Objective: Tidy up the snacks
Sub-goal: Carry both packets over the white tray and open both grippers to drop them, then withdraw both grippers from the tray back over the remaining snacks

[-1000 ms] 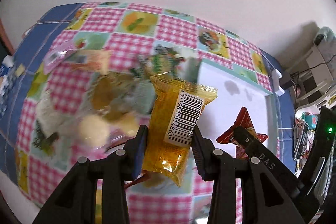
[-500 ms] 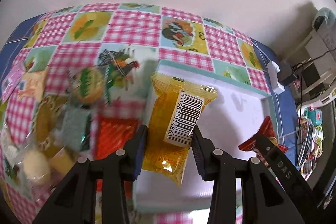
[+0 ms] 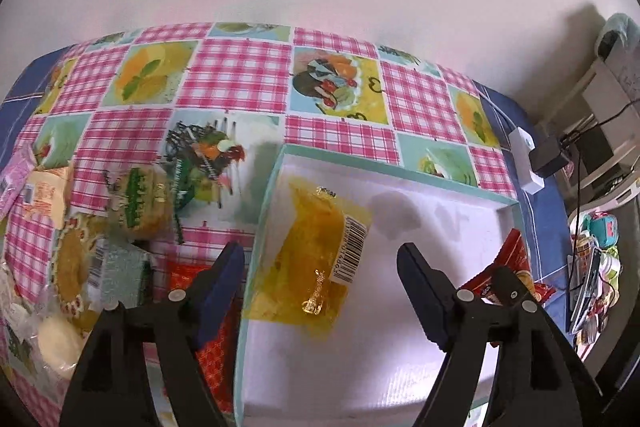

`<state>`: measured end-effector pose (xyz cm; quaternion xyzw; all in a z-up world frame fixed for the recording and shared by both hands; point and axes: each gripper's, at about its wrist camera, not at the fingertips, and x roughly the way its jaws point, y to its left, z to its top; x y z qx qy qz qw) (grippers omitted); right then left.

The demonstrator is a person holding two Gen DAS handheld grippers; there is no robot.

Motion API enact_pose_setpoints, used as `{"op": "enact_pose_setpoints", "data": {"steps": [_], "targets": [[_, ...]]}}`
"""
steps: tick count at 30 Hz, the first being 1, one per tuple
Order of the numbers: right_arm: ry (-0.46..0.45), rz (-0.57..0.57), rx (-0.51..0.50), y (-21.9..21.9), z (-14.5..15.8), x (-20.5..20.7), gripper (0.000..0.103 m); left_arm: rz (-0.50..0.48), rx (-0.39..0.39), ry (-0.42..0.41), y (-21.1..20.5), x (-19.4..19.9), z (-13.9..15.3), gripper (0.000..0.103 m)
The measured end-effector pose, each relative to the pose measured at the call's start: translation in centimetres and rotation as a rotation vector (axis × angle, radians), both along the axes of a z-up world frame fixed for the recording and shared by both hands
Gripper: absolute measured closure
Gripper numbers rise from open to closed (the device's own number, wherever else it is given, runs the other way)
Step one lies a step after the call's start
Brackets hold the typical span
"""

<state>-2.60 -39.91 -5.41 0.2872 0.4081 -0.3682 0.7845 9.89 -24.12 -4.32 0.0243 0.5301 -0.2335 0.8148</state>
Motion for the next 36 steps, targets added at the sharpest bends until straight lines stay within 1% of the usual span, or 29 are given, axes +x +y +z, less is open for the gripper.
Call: {"op": "enact_pose_setpoints", "data": {"steps": [4, 6, 7, 8, 9, 10, 11, 14, 15, 16, 17, 19, 22, 24, 28, 33, 36], "targets": [[0.000, 0.010, 0.009, 0.1, 0.1, -0.1, 0.046, 0.038, 0.054, -0.013, 0.8, -0.1, 0.6, 0.022], [-0.008, 0.024, 0.032, 0.0, 0.1, 0.0, 0.045, 0.067, 0.084, -0.013, 1.6, 0.0, 0.6, 0.016], [-0.016, 0.028, 0.037, 0.0, 0.1, 0.0, 0.039, 0.080, 0.093, -0.023, 2.0, 0.0, 0.6, 0.011], [-0.018, 0.032, 0.037, -0.1, 0.1, 0.0, 0.035, 0.096, 0.108, -0.038, 2.4, 0.1, 0.6, 0.009], [-0.016, 0.034, 0.030, 0.0, 0.2, 0.0, 0.028, 0.107, 0.120, -0.047, 2.8, 0.1, 0.5, 0.009], [-0.016, 0.035, 0.025, 0.1, 0.3, 0.0, 0.025, 0.122, 0.134, -0.054, 3.2, 0.2, 0.4, 0.009], [-0.019, 0.038, 0.027, 0.1, 0.3, 0.0, 0.024, 0.131, 0.139, -0.057, 3.5, 0.3, 0.4, 0.008], [-0.030, 0.049, 0.038, 0.2, 0.3, 0.0, 0.015, 0.162, 0.140, -0.056, 4.6, 0.6, 0.1, 0.006], [-0.028, 0.054, 0.033, 0.4, 0.3, 0.1, 0.010, 0.171, 0.142, -0.058, 4.8, 0.6, 0.0, 0.004], [-0.027, 0.059, 0.030, 0.4, 0.3, 0.1, 0.004, 0.177, 0.145, -0.060, 5.0, 0.7, 0.0, 0.000], [-0.030, 0.063, 0.030, 0.5, 0.3, 0.2, 0.000, 0.184, 0.148, -0.064, 5.2, 0.7, 0.0, 0.000], [-0.032, 0.068, 0.030, 0.6, 0.2, 0.2, 0.000, 0.198, 0.157, -0.075, 5.6, 0.7, -0.2, 0.000], [0.002, 0.062, 0.010, 0.8, 0.2, 0.2, 0.000, 0.211, 0.176, -0.084, 6.1, 0.8, -0.4, 0.000], [0.009, 0.060, 0.007, 0.8, 0.1, 0.1, 0.000, 0.218, 0.181, -0.080, 6.5, 1.0, -0.5, 0.000], [0.015, 0.059, 0.014, 0.8, 0.0, 0.0, 0.000, 0.227, 0.164, -0.073, 6.9, 1.1, -0.4, 0.000], [0.000, 0.081, 0.047, 1.1, -0.1, 0.0, 0.000, 0.215, 0.147, -0.068, 7.0, 0.8, 0.0, 0.000], [0.001, 0.105, 0.055, 1.6, 0.0, 0.1, 0.000, 0.193, 0.156, -0.084, 7.0, 0.4, 0.6, 0.000]]}}
